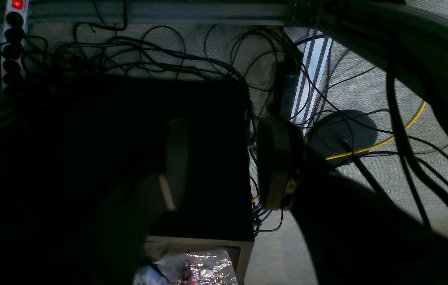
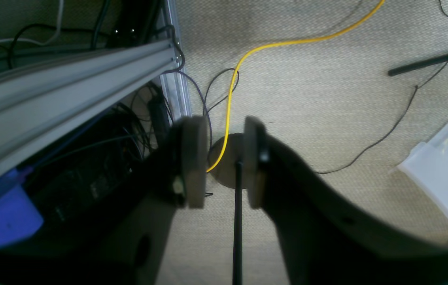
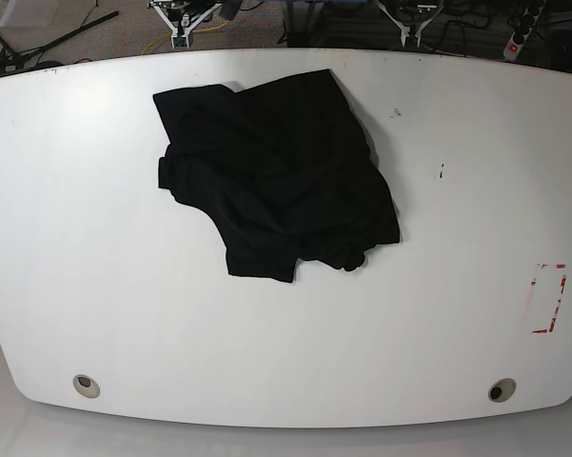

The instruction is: Fold the T-shirt properly

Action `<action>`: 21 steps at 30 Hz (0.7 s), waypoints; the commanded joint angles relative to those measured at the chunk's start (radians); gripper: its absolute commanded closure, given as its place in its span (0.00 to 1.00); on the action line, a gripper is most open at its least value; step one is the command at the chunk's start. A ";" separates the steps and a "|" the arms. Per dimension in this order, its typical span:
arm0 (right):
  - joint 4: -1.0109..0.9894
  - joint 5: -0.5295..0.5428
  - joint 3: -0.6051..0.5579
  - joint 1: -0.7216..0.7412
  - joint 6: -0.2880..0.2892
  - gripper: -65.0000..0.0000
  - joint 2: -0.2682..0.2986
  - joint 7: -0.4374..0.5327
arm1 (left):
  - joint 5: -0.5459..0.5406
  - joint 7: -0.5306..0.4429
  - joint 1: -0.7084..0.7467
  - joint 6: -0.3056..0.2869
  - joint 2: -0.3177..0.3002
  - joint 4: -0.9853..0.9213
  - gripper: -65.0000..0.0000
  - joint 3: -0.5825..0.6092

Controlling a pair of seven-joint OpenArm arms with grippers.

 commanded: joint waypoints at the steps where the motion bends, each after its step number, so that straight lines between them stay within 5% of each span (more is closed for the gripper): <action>1: -0.009 -0.013 0.004 -0.003 -0.004 0.78 -0.001 0.012 | -0.046 -0.073 0.000 -0.005 -0.003 0.023 0.61 0.017; 2: 0.006 -0.003 0.000 0.005 0.003 0.76 -0.010 0.006 | 0.005 0.001 0.006 0.003 0.001 0.004 0.61 0.002; 21: 0.017 -0.003 0.000 -0.006 0.009 0.76 -0.029 0.007 | 0.004 -0.042 0.035 0.003 -0.006 0.012 0.61 0.002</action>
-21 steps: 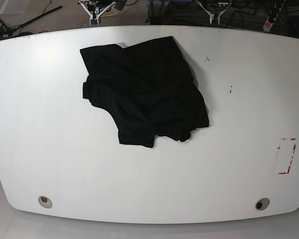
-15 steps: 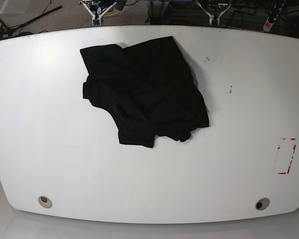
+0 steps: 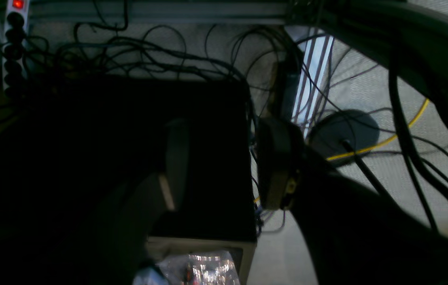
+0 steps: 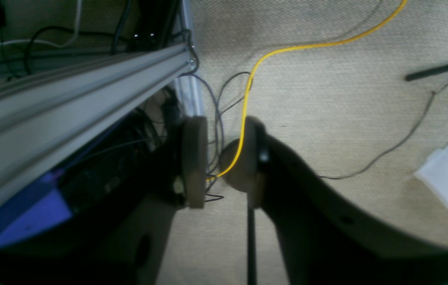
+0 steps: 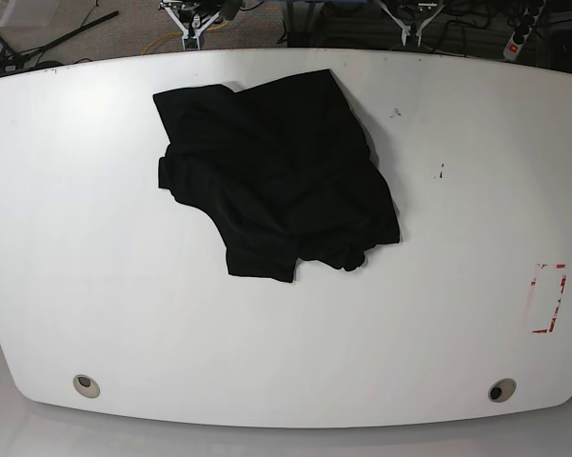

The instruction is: Fold the T-shirt properly

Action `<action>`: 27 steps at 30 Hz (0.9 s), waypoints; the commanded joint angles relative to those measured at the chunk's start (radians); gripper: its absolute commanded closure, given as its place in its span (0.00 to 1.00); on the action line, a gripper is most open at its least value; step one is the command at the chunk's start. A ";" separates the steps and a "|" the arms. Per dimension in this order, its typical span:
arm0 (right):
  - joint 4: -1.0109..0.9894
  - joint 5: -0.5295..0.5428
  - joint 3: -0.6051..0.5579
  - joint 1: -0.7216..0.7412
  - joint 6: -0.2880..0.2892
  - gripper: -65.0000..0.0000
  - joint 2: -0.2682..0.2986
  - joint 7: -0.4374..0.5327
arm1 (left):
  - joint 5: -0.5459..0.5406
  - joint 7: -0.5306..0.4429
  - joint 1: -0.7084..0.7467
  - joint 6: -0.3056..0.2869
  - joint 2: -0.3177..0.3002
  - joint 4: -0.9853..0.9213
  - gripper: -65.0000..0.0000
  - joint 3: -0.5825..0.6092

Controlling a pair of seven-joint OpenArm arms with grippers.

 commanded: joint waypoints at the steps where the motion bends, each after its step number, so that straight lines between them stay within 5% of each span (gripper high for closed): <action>1: 0.033 0.003 0.000 -0.025 0.010 0.76 0.006 0.007 | 0.000 -0.054 0.035 0.004 -0.003 0.002 0.61 0.002; 11: 0.247 0.003 0.000 -0.180 0.010 0.76 0.007 0.007 | -0.003 -0.115 0.101 0.004 -0.019 0.042 0.61 -0.004; 22: 0.460 0.007 -0.001 -0.373 0.013 0.76 0.007 0.003 | -0.003 -0.108 0.406 0.004 -0.051 0.509 0.61 -0.004; 27: 0.577 0.013 0.000 -0.462 0.068 0.76 0.009 0.001 | -0.003 -0.108 0.526 0.004 -0.088 0.668 0.61 -0.006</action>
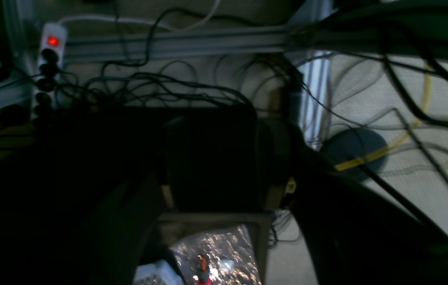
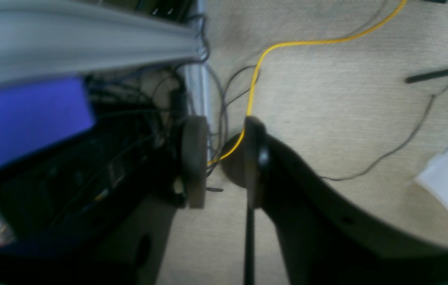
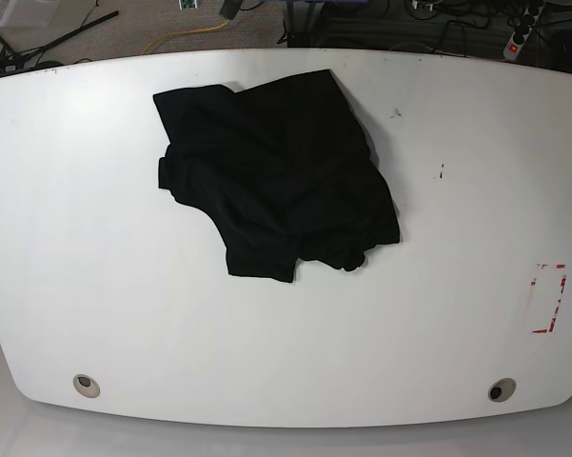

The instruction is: Fold the T-shirt properly

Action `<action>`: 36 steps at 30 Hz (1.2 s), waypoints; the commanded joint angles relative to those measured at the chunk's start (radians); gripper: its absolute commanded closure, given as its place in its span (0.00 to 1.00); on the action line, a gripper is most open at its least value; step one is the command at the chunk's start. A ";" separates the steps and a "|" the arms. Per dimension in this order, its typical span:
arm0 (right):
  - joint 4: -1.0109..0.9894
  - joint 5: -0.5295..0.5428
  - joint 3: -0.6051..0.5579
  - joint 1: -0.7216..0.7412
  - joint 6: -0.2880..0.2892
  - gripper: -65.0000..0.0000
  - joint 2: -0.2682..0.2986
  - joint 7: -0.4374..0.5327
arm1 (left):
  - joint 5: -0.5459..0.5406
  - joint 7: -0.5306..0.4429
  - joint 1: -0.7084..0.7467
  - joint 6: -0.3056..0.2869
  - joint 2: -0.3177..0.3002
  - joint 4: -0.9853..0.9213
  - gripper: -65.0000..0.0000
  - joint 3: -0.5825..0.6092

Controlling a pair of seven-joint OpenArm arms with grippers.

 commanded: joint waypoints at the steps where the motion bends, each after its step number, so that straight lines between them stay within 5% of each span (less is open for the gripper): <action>1: 0.091 0.008 0.007 -0.074 0.044 0.76 0.005 0.007 | -0.001 -0.003 0.096 0.000 -0.040 0.139 0.61 -0.001; 12: 0.434 0.008 0.002 -0.306 0.045 0.76 0.010 0.002 | -0.001 -0.003 0.396 0.000 -0.050 0.569 0.61 -0.078; 19: 0.675 0.042 0.008 -0.430 0.047 0.76 0.011 -0.088 | -0.001 -0.006 0.556 0.000 -0.046 0.805 0.61 -0.150; 26: 0.909 0.336 0.005 -0.548 0.082 0.77 0.145 -0.197 | -0.002 -0.006 0.697 0.000 -0.042 1.057 0.61 -0.205; 36: 1.180 0.590 0.025 -0.642 0.070 0.77 0.301 -0.234 | -0.001 -0.011 0.721 0.000 -0.042 1.310 0.61 -0.219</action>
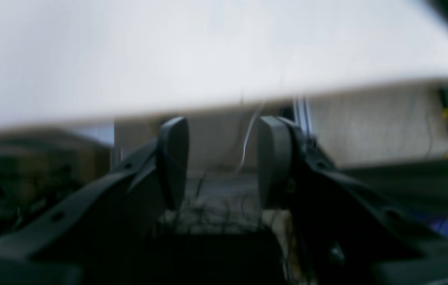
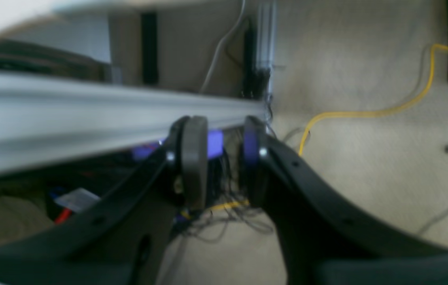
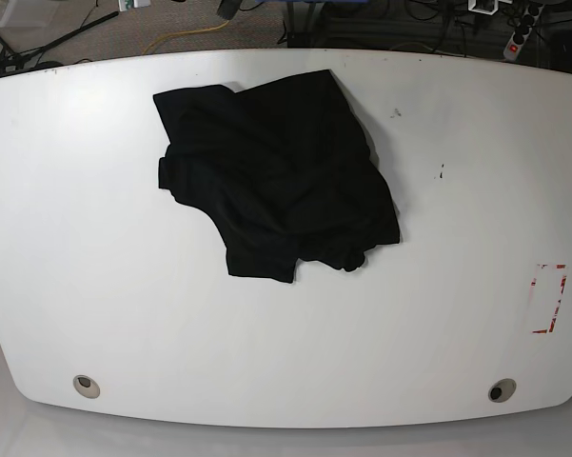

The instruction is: Fold the T-shirt properly

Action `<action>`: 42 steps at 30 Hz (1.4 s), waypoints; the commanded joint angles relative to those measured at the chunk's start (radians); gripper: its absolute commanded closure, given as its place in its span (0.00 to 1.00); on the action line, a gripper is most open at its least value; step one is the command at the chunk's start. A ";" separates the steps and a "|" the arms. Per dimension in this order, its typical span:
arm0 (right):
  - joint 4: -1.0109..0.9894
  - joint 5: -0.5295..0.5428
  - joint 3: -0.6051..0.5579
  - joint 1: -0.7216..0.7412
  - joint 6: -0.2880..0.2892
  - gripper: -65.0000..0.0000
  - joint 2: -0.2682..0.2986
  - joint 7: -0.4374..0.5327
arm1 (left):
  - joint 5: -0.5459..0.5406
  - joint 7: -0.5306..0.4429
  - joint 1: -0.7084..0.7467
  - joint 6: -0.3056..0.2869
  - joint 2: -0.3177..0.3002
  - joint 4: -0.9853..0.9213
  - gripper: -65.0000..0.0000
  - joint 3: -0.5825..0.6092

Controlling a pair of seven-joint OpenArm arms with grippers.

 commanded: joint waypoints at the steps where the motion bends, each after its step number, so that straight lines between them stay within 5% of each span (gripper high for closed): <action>1: 0.083 0.054 0.029 -0.023 0.007 0.77 0.022 0.014 | -0.001 -0.017 0.026 0.003 -0.001 0.046 0.61 -0.005; 15: 0.090 0.092 0.071 0.215 -0.037 0.76 0.017 0.011 | 0.007 -0.010 -0.220 0.002 -0.063 0.009 0.61 0.032; 25: 0.103 0.218 0.078 0.430 -0.071 0.74 0.019 -0.190 | 0.007 -0.010 -0.386 0.002 -0.187 -0.082 0.61 0.156; 33: 0.093 0.230 0.078 0.622 -0.073 0.35 0.017 -0.333 | 0.007 -0.010 -0.413 0.002 -0.244 -0.085 0.61 0.182; 42: -0.081 0.232 0.072 0.826 -0.073 0.34 0.025 -0.422 | 0.007 -0.010 -0.415 0.002 -0.294 -0.088 0.61 0.139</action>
